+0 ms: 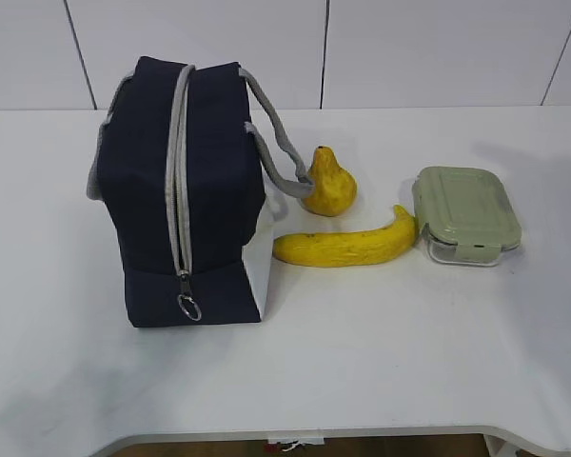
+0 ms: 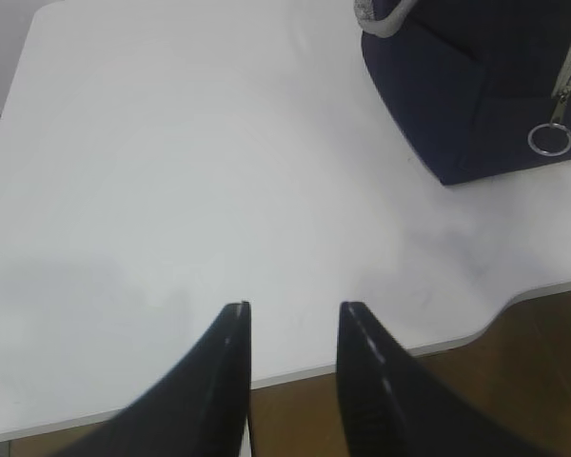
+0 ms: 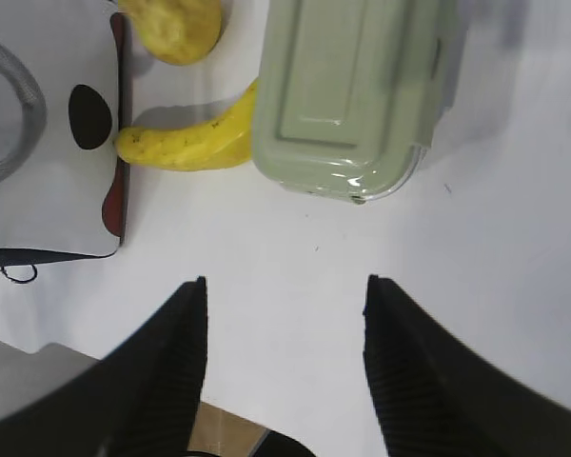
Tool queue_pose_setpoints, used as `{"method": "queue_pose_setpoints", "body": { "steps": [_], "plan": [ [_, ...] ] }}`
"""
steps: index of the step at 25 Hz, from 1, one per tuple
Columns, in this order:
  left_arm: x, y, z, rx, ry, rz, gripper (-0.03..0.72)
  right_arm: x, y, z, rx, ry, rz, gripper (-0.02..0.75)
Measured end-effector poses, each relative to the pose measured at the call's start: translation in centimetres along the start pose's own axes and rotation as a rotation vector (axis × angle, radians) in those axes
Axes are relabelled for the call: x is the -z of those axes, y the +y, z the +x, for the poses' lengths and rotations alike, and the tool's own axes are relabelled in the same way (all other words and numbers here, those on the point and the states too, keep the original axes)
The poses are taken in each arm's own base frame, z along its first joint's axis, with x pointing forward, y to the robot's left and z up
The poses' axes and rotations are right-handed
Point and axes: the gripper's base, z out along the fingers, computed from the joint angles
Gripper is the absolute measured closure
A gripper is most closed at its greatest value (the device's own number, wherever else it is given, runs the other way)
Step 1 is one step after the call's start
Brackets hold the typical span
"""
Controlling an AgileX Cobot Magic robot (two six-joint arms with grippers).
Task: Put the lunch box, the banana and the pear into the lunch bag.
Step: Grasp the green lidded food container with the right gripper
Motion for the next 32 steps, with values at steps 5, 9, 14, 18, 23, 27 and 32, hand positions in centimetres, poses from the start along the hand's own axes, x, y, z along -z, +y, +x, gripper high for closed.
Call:
{"method": "queue_pose_setpoints", "body": {
  "steps": [5,9,14,18,23,27,32],
  "plan": [
    [0.0,0.0,0.0,0.000,0.000,0.000,0.449,-2.9,-3.1,-0.5,-0.045,0.038,-0.065,0.309],
    [0.0,0.0,0.0,0.000,0.000,0.000,0.449,-5.0,-5.4,-0.7,-0.090,0.042,-0.121,0.309],
    [0.0,0.0,0.0,0.000,0.000,0.000,0.449,-7.0,-7.2,-0.4,-0.115,0.070,-0.146,0.309],
    [0.0,0.0,0.0,0.000,0.000,0.000,0.449,-7.4,-7.5,-0.4,-0.132,0.068,-0.159,0.309],
    [0.0,0.0,0.0,0.000,0.000,0.000,0.449,-7.4,-7.2,-1.0,-0.158,0.022,-0.194,0.309],
    [0.0,0.0,0.0,0.000,0.000,0.000,0.449,-7.3,-7.2,-1.1,-0.156,0.014,-0.195,0.309],
    [0.0,0.0,0.0,0.000,0.000,0.000,0.449,-7.3,-7.1,-1.3,-0.177,-0.004,-0.209,0.269]
  ]
}}
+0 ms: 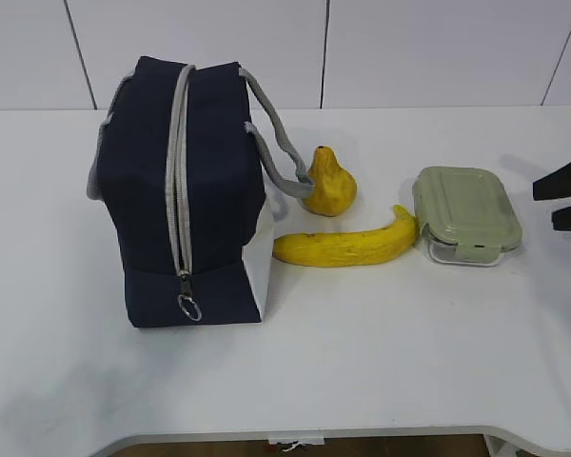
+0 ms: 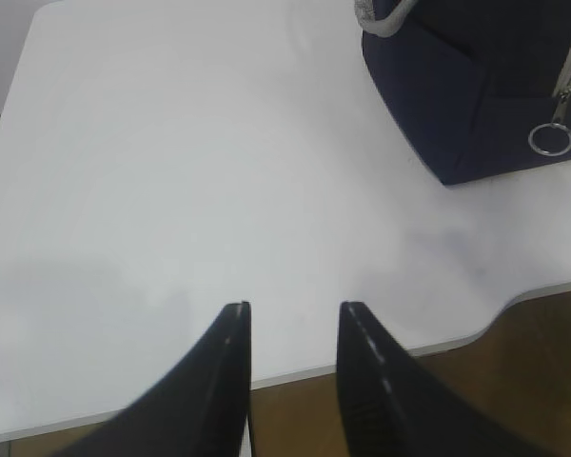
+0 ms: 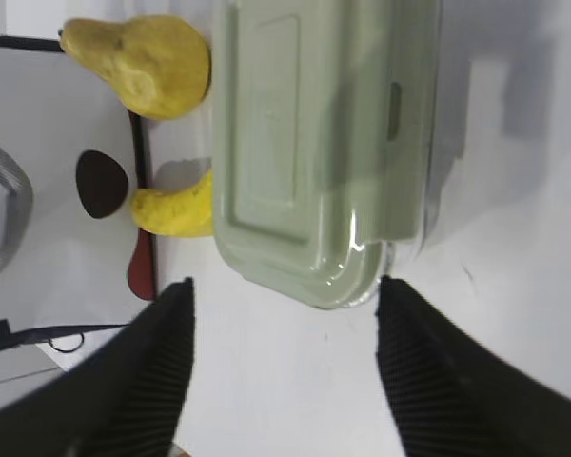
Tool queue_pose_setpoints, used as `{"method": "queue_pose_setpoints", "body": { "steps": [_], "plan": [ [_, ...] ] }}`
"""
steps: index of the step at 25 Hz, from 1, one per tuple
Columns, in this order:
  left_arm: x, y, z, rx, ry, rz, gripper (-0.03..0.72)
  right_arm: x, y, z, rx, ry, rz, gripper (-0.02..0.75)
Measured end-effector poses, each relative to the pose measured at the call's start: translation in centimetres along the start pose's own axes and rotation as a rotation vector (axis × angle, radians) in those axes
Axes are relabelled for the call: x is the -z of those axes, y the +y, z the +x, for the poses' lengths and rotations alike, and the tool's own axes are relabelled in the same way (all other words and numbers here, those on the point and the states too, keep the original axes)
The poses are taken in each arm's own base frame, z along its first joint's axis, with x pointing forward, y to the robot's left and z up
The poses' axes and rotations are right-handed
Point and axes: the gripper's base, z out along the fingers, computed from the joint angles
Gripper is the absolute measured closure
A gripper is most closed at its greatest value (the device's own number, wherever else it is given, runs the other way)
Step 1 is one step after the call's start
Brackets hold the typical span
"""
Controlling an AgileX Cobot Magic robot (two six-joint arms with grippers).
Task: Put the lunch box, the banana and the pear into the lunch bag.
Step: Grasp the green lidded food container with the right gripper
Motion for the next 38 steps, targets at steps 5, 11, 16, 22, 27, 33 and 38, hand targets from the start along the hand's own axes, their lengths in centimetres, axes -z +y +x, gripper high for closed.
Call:
{"method": "queue_pose_setpoints", "body": {
  "steps": [5,11,16,22,27,33,38],
  "plan": [
    [0.0,0.0,0.0,0.000,0.000,0.000,0.449,0.0,0.1,-0.2,-0.011,-0.016,-0.015,0.122],
    [0.0,0.0,0.0,0.000,0.000,0.000,0.449,0.1,-0.2,-2.0,0.056,-0.039,-0.009,0.122],
    [0.0,0.0,0.0,0.000,0.000,0.000,0.449,0.2,-0.7,-4.1,0.099,-0.061,0.003,0.144],
    [0.0,0.0,0.0,0.000,0.000,0.000,0.449,-1.1,-2.7,-4.3,0.069,-0.028,0.004,0.149],
    [0.0,0.0,0.0,0.000,0.000,0.000,0.449,-2.0,-3.4,-4.1,0.051,-0.007,0.001,0.153],
    [0.0,0.0,0.0,0.000,0.000,0.000,0.449,-3.8,-3.2,-3.9,0.057,0.030,-0.019,0.153],
    [0.0,0.0,0.0,0.000,0.000,0.000,0.449,-5.3,-4.0,-3.7,0.039,0.061,-0.031,0.153]
  ]
}}
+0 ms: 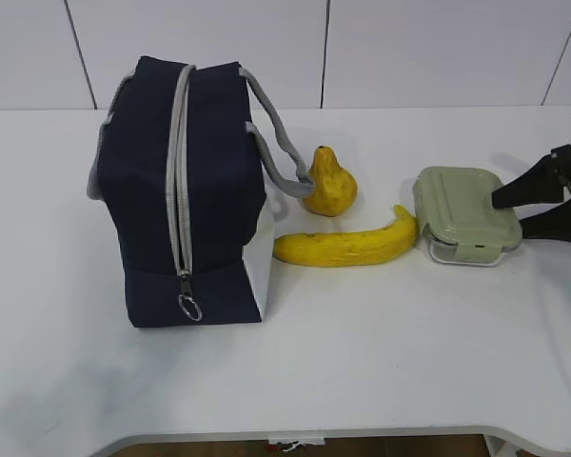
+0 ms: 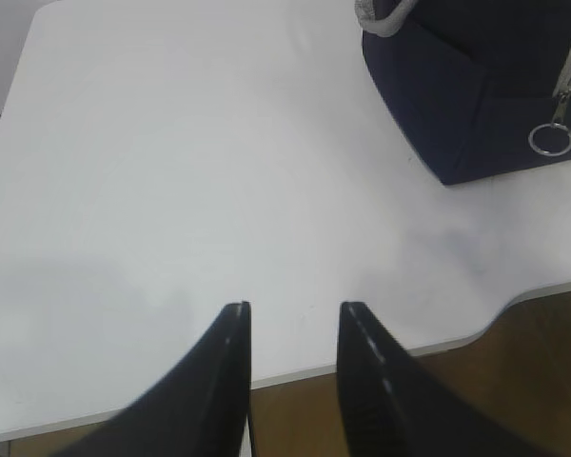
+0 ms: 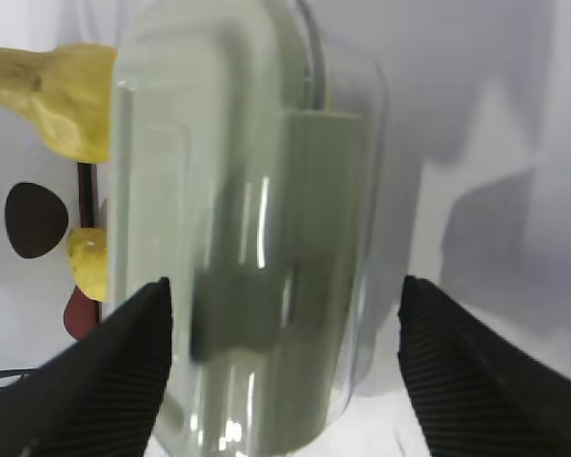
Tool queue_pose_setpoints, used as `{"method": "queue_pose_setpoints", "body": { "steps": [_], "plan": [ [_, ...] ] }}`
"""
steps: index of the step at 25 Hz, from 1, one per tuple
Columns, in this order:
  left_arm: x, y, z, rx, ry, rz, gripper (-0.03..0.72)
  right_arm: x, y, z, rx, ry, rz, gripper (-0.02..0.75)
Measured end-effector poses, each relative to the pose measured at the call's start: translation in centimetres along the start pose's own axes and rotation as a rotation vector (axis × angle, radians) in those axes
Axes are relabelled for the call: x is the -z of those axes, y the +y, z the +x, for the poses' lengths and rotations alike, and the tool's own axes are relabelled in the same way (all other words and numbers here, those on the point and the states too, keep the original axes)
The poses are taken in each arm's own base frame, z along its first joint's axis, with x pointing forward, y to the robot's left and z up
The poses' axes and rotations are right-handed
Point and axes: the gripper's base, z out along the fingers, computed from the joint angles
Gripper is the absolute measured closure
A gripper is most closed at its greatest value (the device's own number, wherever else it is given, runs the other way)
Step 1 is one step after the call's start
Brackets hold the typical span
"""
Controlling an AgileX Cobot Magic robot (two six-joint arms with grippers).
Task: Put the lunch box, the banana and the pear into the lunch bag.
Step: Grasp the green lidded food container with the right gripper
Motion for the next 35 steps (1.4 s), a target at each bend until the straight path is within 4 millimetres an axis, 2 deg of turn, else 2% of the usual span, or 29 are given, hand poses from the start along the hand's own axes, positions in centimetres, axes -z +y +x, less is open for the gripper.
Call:
{"method": "queue_pose_setpoints", "body": {
  "steps": [4,13,20,35],
  "plan": [
    [0.0,0.0,0.0,0.000,0.000,0.000,0.449,-0.6,-0.8,0.0,-0.020,-0.003,-0.014,0.153],
    [0.0,0.0,0.0,0.000,0.000,0.000,0.449,-0.6,-0.3,-0.7,-0.001,-0.077,-0.067,0.153],
    [0.0,0.0,0.0,0.000,0.000,0.000,0.449,-1.3,-1.2,-0.5,-0.025,-0.073,-0.074,0.153],
    [0.0,0.0,0.0,0.000,0.000,0.000,0.449,-1.5,-1.3,-0.7,-0.038,-0.099,-0.095,0.154]
  ]
}}
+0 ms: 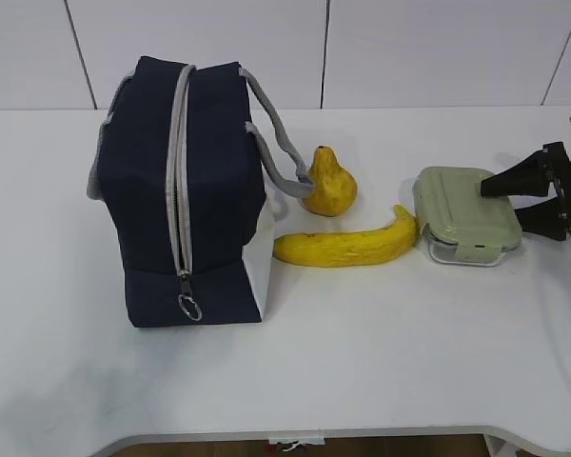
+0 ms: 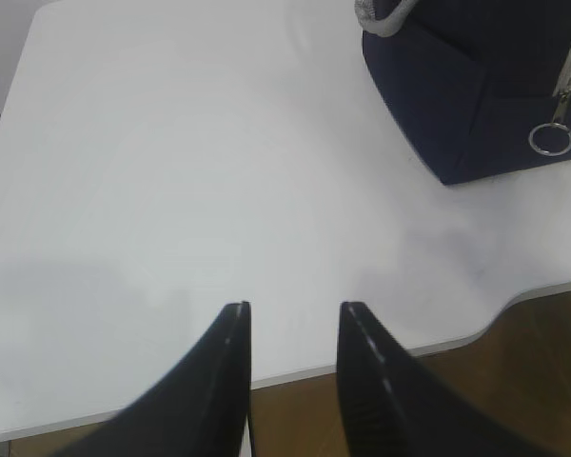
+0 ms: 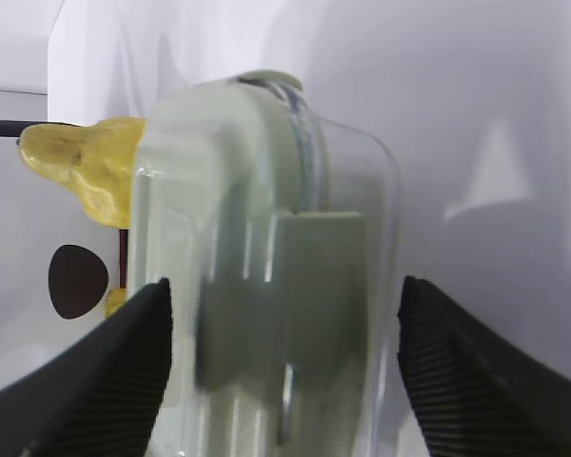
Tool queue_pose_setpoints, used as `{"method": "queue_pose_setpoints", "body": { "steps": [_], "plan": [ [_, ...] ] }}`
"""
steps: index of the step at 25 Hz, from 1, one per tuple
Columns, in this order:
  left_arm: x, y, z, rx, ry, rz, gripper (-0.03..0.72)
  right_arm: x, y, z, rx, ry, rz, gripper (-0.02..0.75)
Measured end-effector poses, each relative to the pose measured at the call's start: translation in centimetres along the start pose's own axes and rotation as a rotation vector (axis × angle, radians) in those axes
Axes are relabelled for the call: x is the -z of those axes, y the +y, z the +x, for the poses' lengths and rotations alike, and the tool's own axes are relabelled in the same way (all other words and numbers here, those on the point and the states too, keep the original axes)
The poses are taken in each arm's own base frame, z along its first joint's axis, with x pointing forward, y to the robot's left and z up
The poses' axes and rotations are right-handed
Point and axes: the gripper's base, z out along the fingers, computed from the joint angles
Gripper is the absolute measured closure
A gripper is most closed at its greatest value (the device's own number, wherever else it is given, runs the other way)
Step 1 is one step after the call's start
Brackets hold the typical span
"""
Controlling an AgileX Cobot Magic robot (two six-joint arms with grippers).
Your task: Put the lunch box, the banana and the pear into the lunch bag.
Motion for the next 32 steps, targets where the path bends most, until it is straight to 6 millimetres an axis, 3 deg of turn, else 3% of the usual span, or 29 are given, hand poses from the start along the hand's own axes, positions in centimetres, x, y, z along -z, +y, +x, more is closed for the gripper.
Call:
{"method": "queue_pose_setpoints", "body": {
  "steps": [20,32],
  "plan": [
    [0.0,0.0,0.0,0.000,0.000,0.000,0.449,-0.2,-0.5,0.3,0.001,0.024,0.014,0.155],
    [0.0,0.0,0.0,0.000,0.000,0.000,0.449,-1.3,0.2,0.5,0.021,0.054,0.009,0.155]
  ]
}}
